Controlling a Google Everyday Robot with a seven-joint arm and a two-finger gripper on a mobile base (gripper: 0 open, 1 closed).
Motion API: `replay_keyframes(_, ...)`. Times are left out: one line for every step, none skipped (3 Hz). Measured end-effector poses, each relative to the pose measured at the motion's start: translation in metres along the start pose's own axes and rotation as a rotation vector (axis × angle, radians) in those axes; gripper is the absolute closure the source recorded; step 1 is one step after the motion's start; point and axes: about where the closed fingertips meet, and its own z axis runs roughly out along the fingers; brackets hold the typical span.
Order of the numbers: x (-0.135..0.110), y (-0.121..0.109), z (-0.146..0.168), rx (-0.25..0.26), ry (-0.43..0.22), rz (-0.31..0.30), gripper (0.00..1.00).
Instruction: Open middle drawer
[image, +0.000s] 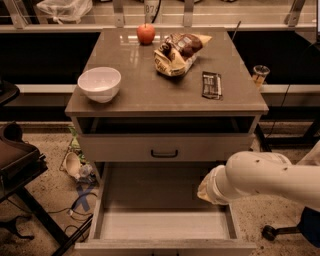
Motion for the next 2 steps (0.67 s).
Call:
replay_keyframes(-0.0051, -0.0069, -0.0006, 0.009, -0.008, -0.029, 1.00)
replay_keyframes(-0.0051, -0.0071, 0.0086, -0.014, -0.018, -0.018, 1.00)
